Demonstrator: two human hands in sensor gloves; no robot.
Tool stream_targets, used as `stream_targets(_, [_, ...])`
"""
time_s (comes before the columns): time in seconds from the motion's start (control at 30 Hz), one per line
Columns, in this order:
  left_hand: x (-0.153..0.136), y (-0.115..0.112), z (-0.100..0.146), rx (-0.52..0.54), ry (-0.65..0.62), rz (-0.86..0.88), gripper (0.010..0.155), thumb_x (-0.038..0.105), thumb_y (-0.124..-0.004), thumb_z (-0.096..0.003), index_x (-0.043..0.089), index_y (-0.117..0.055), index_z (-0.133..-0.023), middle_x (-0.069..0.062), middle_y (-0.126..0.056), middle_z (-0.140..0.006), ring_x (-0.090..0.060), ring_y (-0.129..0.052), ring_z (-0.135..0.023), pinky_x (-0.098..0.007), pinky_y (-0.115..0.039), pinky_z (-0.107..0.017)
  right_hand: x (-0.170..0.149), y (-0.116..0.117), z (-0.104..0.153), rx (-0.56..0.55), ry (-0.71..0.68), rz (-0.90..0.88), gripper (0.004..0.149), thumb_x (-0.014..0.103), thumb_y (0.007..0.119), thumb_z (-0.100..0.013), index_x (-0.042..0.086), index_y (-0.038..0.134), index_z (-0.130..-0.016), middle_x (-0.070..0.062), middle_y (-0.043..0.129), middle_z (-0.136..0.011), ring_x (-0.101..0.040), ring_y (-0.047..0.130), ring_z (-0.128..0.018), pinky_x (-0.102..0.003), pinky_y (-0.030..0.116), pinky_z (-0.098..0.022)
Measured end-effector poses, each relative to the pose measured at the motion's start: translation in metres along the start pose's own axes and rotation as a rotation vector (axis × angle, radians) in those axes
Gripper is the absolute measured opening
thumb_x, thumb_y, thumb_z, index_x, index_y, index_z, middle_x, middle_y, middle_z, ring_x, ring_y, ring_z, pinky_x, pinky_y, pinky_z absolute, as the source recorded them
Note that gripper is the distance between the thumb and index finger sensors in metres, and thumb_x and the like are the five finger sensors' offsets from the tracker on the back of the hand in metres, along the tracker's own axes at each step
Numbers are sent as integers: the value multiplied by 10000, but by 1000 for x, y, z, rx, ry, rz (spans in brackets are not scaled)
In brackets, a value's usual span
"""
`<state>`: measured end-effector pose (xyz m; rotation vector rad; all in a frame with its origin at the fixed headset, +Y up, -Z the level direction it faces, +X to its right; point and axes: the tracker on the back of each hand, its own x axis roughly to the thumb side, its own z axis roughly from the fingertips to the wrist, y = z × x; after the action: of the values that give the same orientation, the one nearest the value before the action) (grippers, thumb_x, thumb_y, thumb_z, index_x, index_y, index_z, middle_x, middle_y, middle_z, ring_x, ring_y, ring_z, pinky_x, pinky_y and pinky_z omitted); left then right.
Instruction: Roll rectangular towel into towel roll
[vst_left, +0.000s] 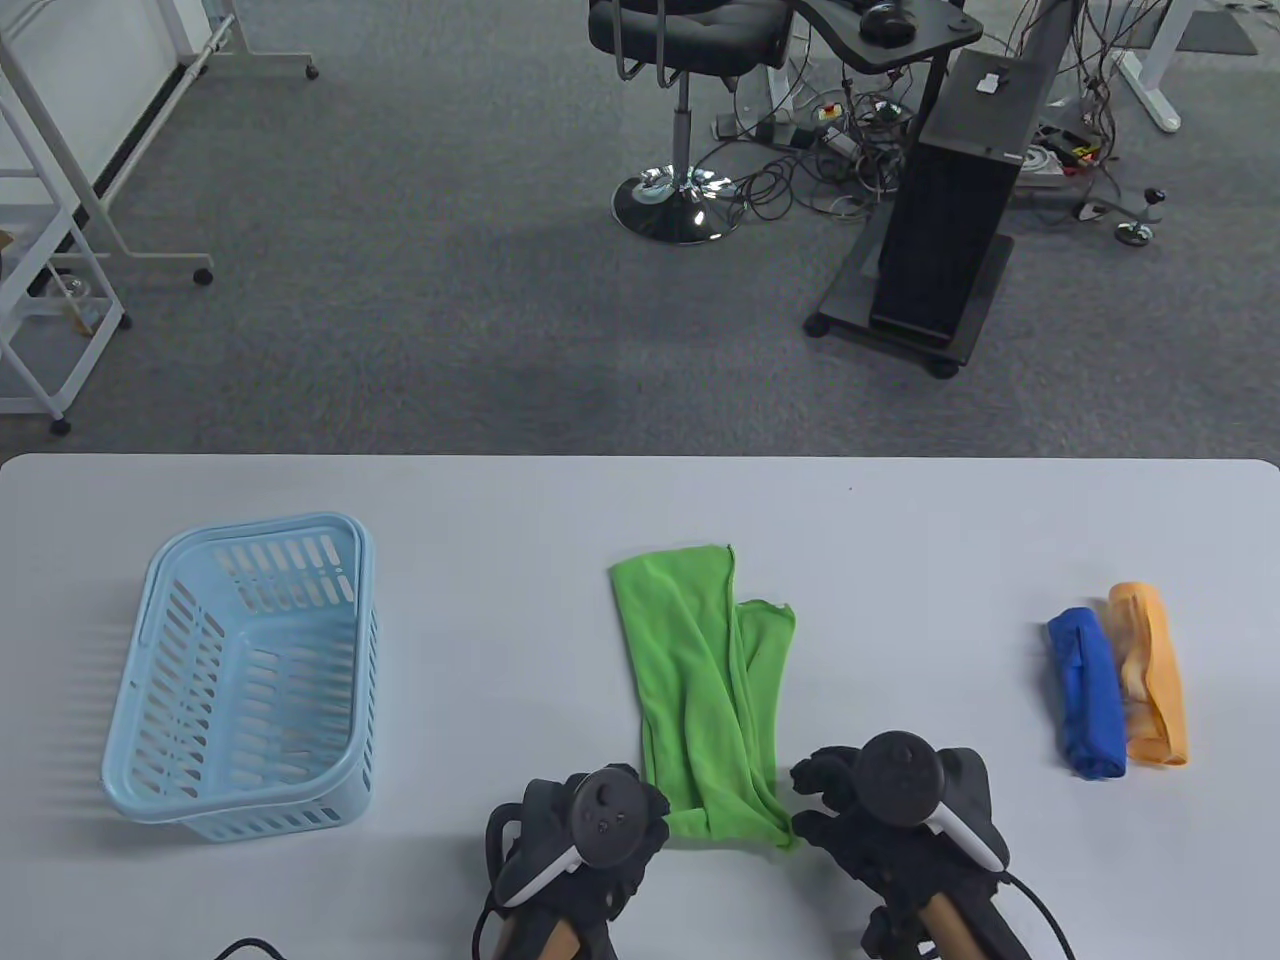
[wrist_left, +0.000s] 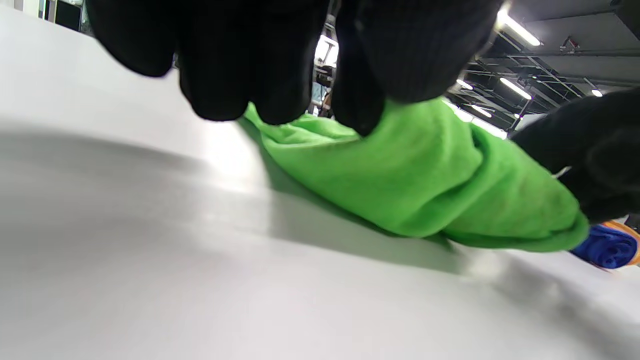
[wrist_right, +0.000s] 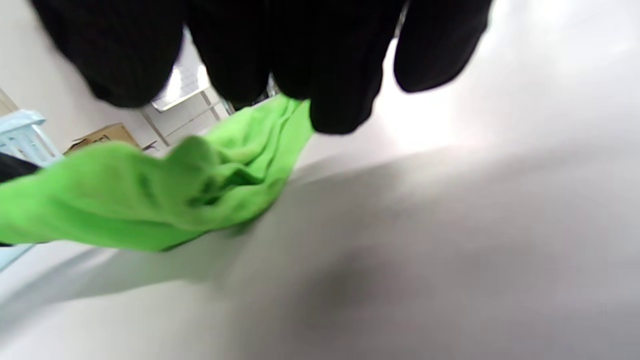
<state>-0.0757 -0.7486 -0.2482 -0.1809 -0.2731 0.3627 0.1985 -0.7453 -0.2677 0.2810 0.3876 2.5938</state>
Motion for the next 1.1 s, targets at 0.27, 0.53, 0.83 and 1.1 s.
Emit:
stream_targets(0.27, [-4, 3, 2, 48, 22, 1, 435, 419, -776, -418, 230, -924, -780, -157, -832, -992, -420, -838, -879, -622, -649, -619, 28, 33, -9, -56, -43, 327, 692, 421, 824, -293, 225, 651, -934, -83, 505, -1016, -319, 636, -941, -628, 492, -695])
stream_targets(0.53, [-13, 10, 9, 75, 101, -9, 505, 396, -766, -427, 251, -804, -910, -178, -737, -1050, -461, -777, -914, -670, -584, -635, 35, 33, -10, -78, -65, 258, 493, 366, 779, -318, 193, 834, -776, -54, 708, -917, -292, 790, -851, -614, 569, -666])
stream_targets(0.83, [35, -5, 10, 9, -90, -242, 724, 551, -773, -374, 361, -641, -1060, -125, -689, -1104, -479, -675, -980, -673, -523, -672, 33, 34, -9, -1, -58, 227, 486, 377, 774, -321, 192, 857, -762, -56, 742, -899, -291, 815, -836, -608, 586, -659])
stream_targets(1.1, [30, -25, -3, -33, -81, -245, 489, 466, -794, -376, 320, -933, -821, -80, -951, -859, -396, -833, -886, -648, -588, -657, 37, 34, -7, 114, -67, 184, 492, 401, 757, -334, 165, 862, -752, -63, 747, -899, -298, 813, -836, -613, 579, -660])
